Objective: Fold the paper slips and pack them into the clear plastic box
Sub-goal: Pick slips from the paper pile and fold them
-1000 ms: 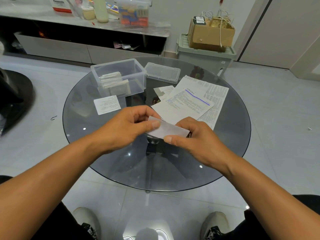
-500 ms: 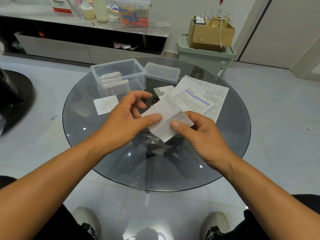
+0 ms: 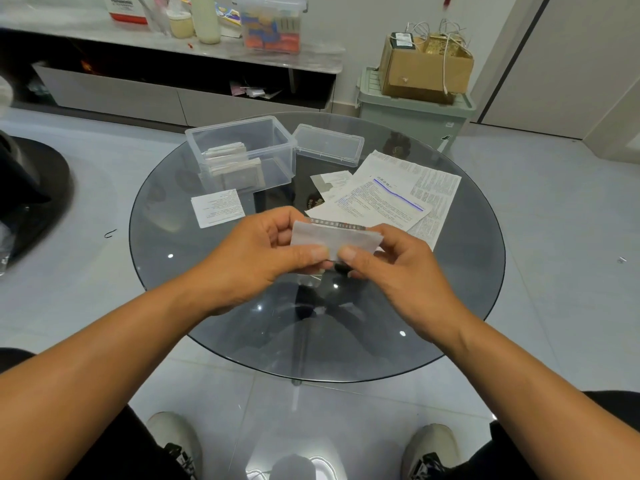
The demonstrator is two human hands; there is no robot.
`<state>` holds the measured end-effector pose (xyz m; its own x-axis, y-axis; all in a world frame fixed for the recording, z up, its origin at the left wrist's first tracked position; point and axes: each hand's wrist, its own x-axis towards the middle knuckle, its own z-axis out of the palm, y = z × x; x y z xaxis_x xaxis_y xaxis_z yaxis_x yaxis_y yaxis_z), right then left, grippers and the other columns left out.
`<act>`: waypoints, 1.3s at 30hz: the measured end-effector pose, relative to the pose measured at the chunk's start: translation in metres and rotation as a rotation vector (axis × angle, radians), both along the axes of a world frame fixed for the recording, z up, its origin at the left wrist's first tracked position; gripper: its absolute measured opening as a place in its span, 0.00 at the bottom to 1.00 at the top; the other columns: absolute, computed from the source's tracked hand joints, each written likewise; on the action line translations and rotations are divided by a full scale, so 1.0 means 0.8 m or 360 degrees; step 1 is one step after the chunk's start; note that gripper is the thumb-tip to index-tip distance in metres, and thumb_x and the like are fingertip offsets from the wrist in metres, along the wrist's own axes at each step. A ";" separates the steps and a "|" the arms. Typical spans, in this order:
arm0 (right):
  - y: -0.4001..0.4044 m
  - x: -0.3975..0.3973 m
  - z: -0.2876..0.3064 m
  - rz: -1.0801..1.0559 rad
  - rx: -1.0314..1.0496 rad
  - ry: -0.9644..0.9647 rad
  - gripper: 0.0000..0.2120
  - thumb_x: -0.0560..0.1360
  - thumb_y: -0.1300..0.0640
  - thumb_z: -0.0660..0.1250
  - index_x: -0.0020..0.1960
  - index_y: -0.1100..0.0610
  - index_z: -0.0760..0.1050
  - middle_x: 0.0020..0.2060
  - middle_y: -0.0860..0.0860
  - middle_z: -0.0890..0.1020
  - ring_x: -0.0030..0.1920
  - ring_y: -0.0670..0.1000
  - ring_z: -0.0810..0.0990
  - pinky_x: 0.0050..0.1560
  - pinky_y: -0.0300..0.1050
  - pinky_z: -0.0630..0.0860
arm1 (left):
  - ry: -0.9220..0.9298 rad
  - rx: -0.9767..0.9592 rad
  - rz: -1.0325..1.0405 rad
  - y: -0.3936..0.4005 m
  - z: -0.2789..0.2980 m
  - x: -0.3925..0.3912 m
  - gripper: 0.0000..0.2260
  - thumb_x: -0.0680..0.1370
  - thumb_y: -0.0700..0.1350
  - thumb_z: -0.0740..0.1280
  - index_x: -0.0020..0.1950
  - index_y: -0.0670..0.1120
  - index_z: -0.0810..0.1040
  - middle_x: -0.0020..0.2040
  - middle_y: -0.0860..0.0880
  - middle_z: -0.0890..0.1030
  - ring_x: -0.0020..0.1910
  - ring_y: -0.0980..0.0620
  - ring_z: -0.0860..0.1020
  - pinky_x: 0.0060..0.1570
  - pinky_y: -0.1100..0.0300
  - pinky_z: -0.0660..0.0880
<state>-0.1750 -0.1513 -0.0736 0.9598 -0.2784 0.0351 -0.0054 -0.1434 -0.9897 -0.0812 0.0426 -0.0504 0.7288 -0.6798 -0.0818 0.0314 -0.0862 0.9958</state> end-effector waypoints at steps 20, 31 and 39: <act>0.010 -0.003 -0.002 0.0060 0.0001 0.0060 0.06 0.71 0.60 0.78 0.43 0.59 0.82 0.38 0.47 0.83 0.39 0.44 0.80 0.43 0.39 0.77 | -0.0137 0.0140 0.0014 -0.009 -0.009 -0.004 0.09 0.81 0.47 0.66 0.56 0.45 0.82 0.51 0.44 0.85 0.50 0.49 0.83 0.54 0.57 0.81; 0.015 0.007 -0.001 -0.0057 -0.0025 0.0069 0.16 0.74 0.63 0.77 0.57 0.51 0.77 0.37 0.49 0.85 0.39 0.51 0.83 0.46 0.48 0.80 | -0.0146 0.0254 0.0239 -0.009 -0.016 0.004 0.01 0.80 0.38 0.69 0.49 0.41 0.80 0.42 0.39 0.85 0.36 0.48 0.83 0.39 0.60 0.82; -0.006 0.016 -0.004 -0.0078 -0.1526 0.0444 0.34 0.75 0.33 0.68 0.75 0.47 0.68 0.72 0.46 0.73 0.72 0.52 0.70 0.72 0.53 0.64 | -0.1333 0.1260 0.0573 0.039 -0.033 0.057 0.10 0.78 0.39 0.69 0.57 0.49 0.74 0.51 0.47 0.77 0.49 0.42 0.76 0.46 0.50 0.74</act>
